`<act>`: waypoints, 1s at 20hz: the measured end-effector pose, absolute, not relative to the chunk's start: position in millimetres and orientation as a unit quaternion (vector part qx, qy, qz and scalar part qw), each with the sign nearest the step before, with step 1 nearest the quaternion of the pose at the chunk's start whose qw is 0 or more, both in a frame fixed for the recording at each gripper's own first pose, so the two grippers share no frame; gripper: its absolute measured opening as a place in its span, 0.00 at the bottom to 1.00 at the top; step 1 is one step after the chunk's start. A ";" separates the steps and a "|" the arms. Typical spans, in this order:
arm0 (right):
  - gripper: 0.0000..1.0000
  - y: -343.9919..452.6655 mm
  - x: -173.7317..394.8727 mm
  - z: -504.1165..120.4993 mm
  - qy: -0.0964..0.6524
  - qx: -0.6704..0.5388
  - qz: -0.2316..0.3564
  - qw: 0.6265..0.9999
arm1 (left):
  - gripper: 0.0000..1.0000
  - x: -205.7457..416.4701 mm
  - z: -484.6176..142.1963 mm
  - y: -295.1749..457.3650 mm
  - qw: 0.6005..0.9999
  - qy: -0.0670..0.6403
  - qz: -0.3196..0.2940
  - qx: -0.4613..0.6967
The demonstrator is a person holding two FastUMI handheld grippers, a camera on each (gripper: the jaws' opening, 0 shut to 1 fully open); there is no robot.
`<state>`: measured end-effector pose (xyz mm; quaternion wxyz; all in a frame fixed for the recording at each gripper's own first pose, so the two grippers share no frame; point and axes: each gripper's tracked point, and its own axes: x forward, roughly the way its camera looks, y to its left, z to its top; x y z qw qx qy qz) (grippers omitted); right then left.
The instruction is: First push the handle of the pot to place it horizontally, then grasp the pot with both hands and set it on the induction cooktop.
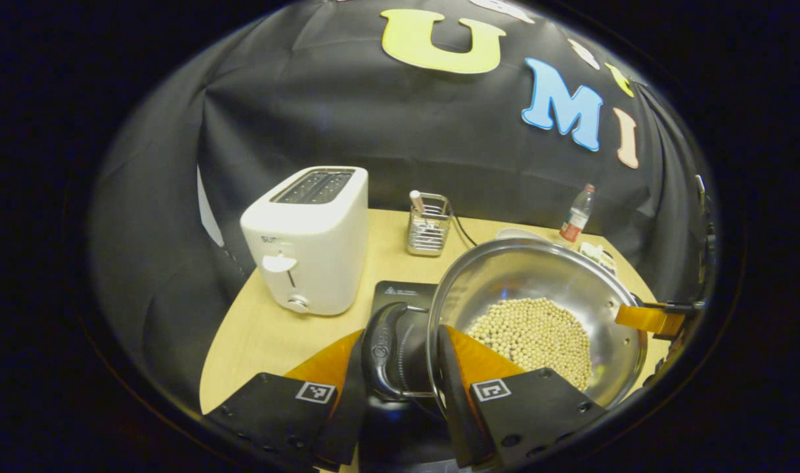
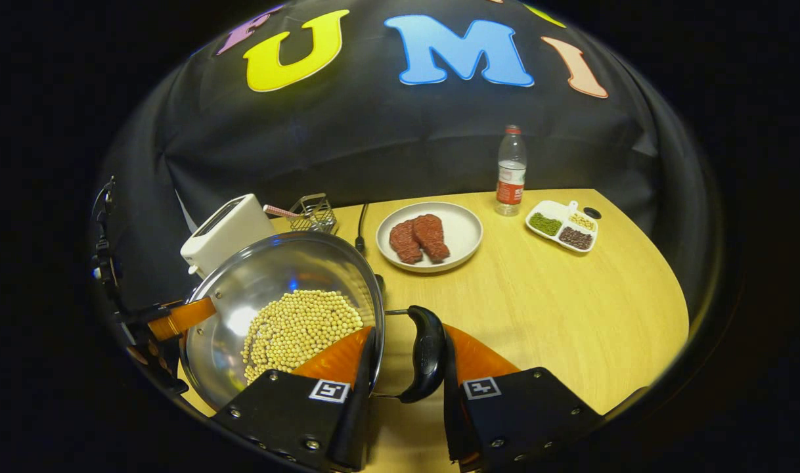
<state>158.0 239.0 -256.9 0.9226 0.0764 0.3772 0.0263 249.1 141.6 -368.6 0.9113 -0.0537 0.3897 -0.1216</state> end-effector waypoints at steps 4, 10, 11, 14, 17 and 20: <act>0.48 259.1 164.0 -263.7 0.378 0.080 0.032 0.922 | 0.62 253.9 -373.9 166.2 0.911 0.394 -0.110 -0.057; 0.48 262.2 167.0 -268.5 0.375 0.079 0.029 0.923 | 0.59 250.8 -388.1 171.4 0.909 0.398 -0.105 -0.064; 0.48 262.6 166.4 -268.4 0.375 0.083 0.029 0.923 | 0.62 250.8 -386.1 171.1 0.911 0.395 -0.103 -0.061; 0.51 263.5 171.8 -261.0 0.351 0.088 0.033 0.932 | 0.70 255.1 -380.7 175.7 0.921 0.375 -0.086 -0.052; 0.98 258.7 179.1 -244.1 0.317 0.085 0.037 0.944 | 0.99 248.3 -381.2 179.6 0.925 0.372 -0.070 -0.037; 0.98 251.8 169.2 -234.4 0.314 0.084 0.030 0.945 | 0.96 246.3 -377.9 181.8 0.928 0.366 -0.056 -0.038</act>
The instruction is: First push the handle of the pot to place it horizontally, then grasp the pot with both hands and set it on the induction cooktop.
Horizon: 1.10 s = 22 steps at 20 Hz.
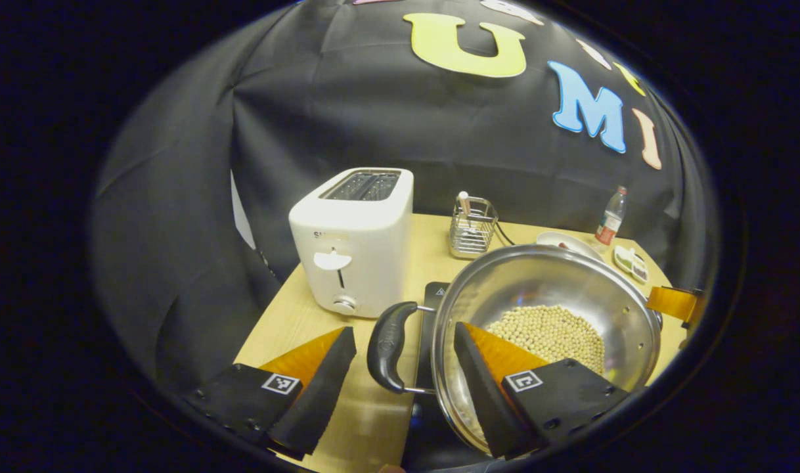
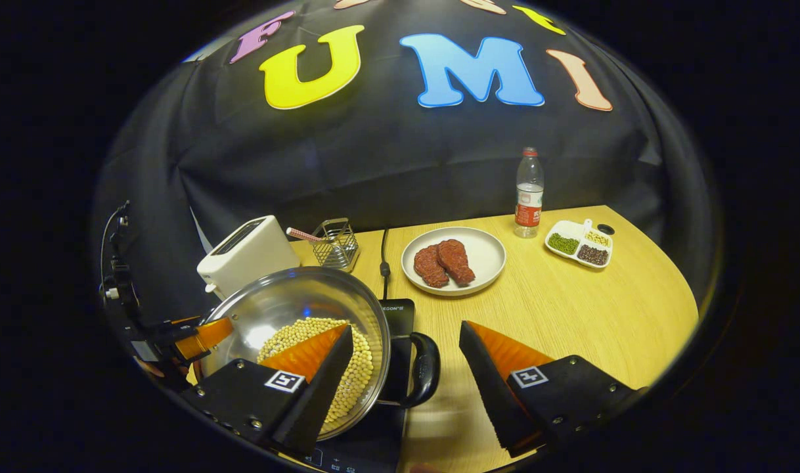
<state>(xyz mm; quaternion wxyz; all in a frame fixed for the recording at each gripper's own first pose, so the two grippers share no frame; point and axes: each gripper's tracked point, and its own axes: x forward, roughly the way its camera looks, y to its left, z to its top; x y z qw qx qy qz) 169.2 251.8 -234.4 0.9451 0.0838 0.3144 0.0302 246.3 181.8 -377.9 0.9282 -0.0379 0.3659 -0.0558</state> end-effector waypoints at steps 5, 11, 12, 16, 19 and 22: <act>0.98 224.3 162.2 -202.3 0.277 0.082 0.027 0.957 | 0.98 238.0 -335.6 173.8 0.944 0.326 -0.044 -0.033; 0.98 155.2 137.9 -159.4 0.225 0.055 0.020 0.973 | 0.94 221.0 -265.5 121.6 0.964 0.259 -0.045 -0.044; 0.98 139.8 132.6 -152.2 0.215 0.051 0.018 0.975 | 0.97 215.0 -255.6 110.9 0.965 0.253 -0.045 -0.050; 0.98 84.1 106.7 -124.9 0.183 0.038 0.013 0.982 | 0.98 188.1 -213.0 61.4 0.972 0.223 -0.045 -0.062; 0.98 49.2 85.8 -107.1 0.164 0.033 0.011 0.986 | 0.97 162.5 -175.3 34.1 0.979 0.190 -0.047 -0.055; 0.98 23.2 62.4 -89.8 0.145 0.033 0.015 0.989 | 0.97 129.8 -145.9 14.8 0.983 0.169 -0.040 -0.054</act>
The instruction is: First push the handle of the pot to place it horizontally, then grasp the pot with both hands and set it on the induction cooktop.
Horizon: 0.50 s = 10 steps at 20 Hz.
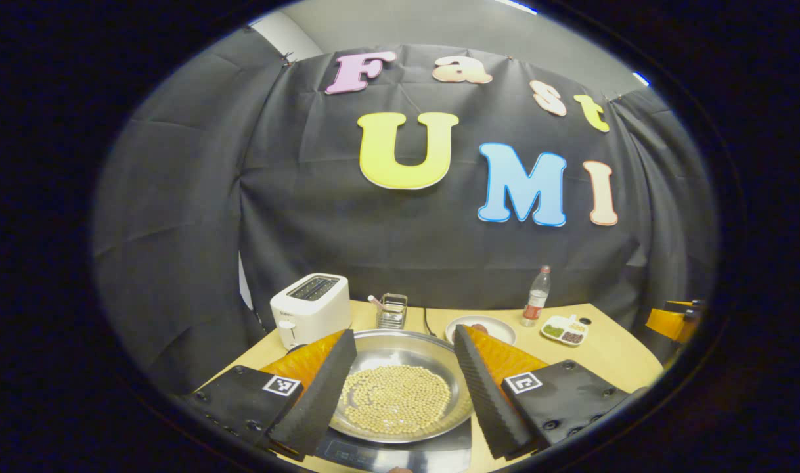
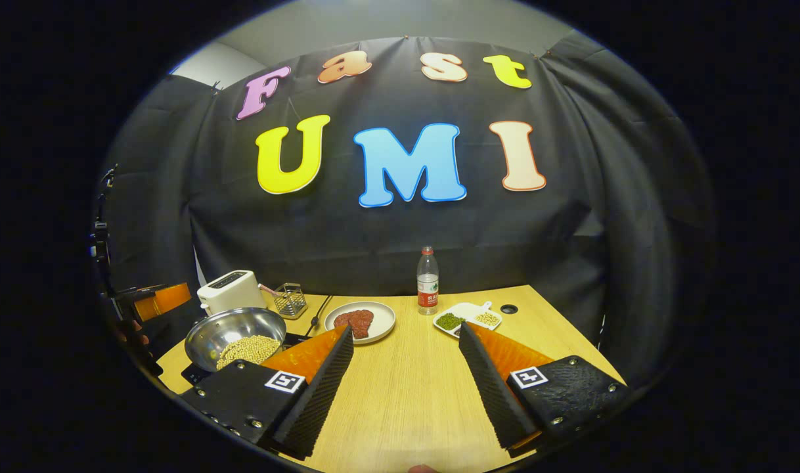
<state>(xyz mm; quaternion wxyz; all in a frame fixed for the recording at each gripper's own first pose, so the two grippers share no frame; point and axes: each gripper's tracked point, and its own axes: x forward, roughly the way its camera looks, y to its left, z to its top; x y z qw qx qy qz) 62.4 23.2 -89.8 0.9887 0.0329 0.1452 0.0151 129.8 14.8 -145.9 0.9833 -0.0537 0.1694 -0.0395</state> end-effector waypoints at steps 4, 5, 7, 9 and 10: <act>0.98 -4.2 29.2 -65.3 0.115 0.024 0.027 0.993 | 0.97 87.2 -119.7 -10.9 0.986 0.151 -0.032 -0.068; 0.98 -6.5 23.4 -60.0 0.107 0.023 0.031 0.993 | 0.99 77.0 -111.7 -14.0 0.987 0.144 -0.030 -0.065; 0.98 -15.6 10.0 -52.7 0.091 0.016 0.039 0.995 | 0.97 56.4 -94.9 -21.3 0.989 0.130 -0.024 -0.060; 0.98 -25.4 -2.6 -47.8 0.085 0.014 0.040 0.995 | 0.97 39.0 -77.4 -28.5 0.991 0.116 -0.024 -0.054; 0.98 -26.5 -9.2 -44.5 0.083 0.019 0.041 0.996 | 0.95 32.2 -69.8 -28.8 0.993 0.107 -0.023 -0.048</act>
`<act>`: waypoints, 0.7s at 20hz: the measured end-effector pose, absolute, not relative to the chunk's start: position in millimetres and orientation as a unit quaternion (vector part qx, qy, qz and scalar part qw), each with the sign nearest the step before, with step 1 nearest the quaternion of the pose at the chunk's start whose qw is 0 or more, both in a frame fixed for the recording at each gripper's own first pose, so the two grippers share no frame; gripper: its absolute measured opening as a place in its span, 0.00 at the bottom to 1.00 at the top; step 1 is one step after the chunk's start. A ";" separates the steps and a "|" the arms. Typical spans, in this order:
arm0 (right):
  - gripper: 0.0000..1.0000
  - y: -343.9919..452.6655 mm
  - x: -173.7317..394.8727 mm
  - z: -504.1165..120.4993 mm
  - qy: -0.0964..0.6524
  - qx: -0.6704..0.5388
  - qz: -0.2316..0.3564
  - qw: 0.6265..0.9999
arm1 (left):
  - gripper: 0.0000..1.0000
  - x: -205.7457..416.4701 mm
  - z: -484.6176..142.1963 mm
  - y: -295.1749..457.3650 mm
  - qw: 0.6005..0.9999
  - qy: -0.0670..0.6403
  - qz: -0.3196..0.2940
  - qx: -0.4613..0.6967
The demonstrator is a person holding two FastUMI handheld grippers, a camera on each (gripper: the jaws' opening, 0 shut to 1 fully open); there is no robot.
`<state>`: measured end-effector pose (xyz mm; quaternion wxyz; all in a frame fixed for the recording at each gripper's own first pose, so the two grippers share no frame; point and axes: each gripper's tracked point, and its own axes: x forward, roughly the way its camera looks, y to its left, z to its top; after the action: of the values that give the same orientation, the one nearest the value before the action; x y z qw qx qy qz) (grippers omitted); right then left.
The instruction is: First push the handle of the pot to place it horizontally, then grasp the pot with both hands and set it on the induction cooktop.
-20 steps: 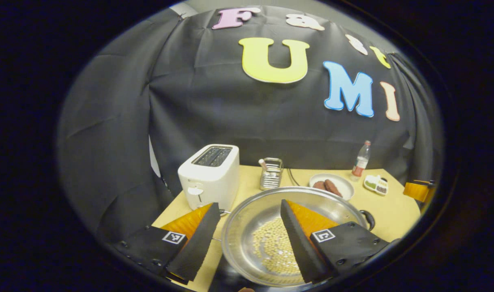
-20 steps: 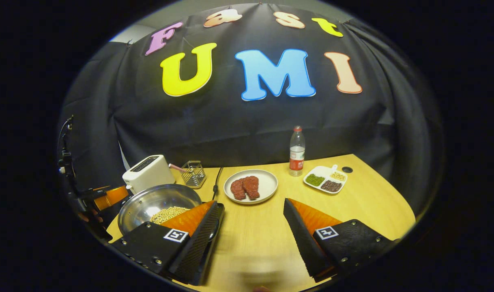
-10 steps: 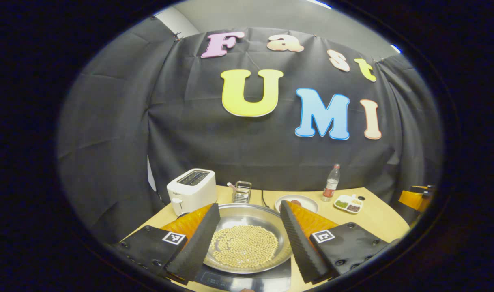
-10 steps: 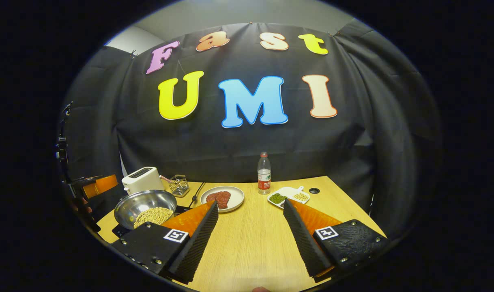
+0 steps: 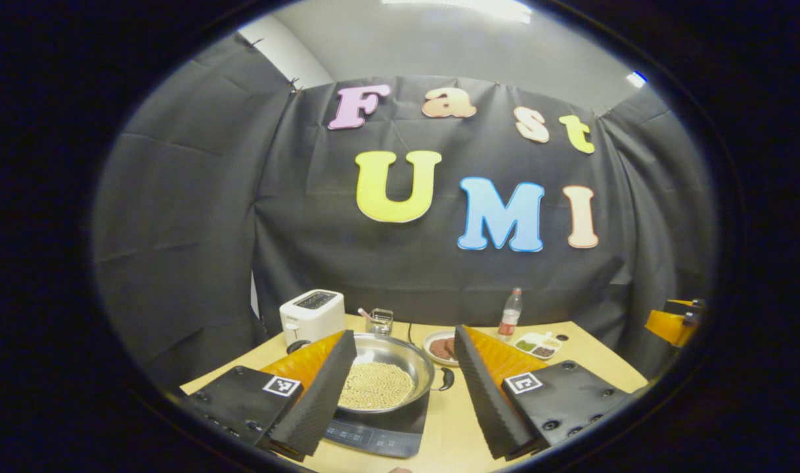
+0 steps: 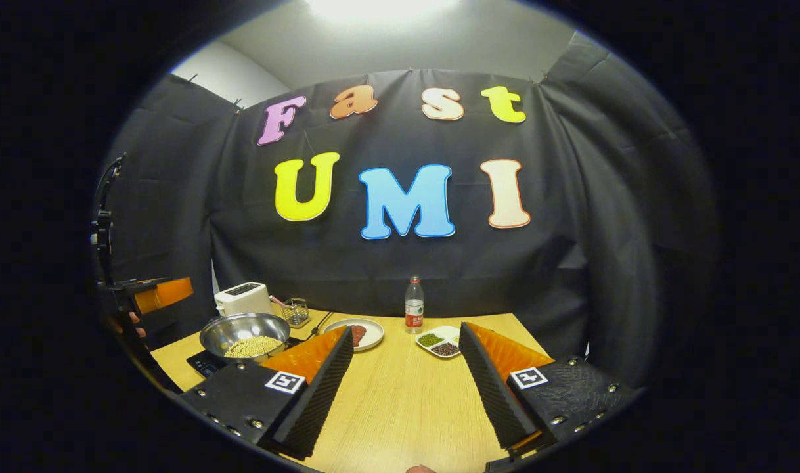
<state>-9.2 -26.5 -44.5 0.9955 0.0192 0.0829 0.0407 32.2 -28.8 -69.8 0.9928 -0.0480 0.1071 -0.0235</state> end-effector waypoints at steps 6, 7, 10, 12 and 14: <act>0.98 -36.7 -33.0 -20.6 0.054 0.026 0.023 0.998 | 0.97 -0.8 -27.5 -15.7 0.998 0.059 -0.022 -0.027; 0.98 -35.2 -36.1 -17.3 0.053 0.028 0.021 0.998 | 0.95 -4.8 -25.3 -11.6 0.998 0.058 -0.022 -0.023; 0.98 -34.1 -38.5 -10.3 0.038 0.024 0.016 0.999 | 0.97 -11.8 -20.3 -2.7 0.998 0.050 -0.021 -0.016; 0.98 -30.6 -40.9 -10.6 0.039 0.026 0.009 0.999 | 0.96 -14.1 -22.0 -0.8 0.998 0.048 -0.027 -0.010; 0.98 -27.5 -44.1 -7.7 0.035 0.030 0.004 0.999 | 0.94 -14.1 -20.4 0.2 0.999 0.044 -0.032 -0.004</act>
<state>-44.1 -27.5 -7.7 0.9989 0.0303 0.0348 0.0043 -14.1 0.2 -20.4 0.9985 -0.0037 0.0441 -0.0318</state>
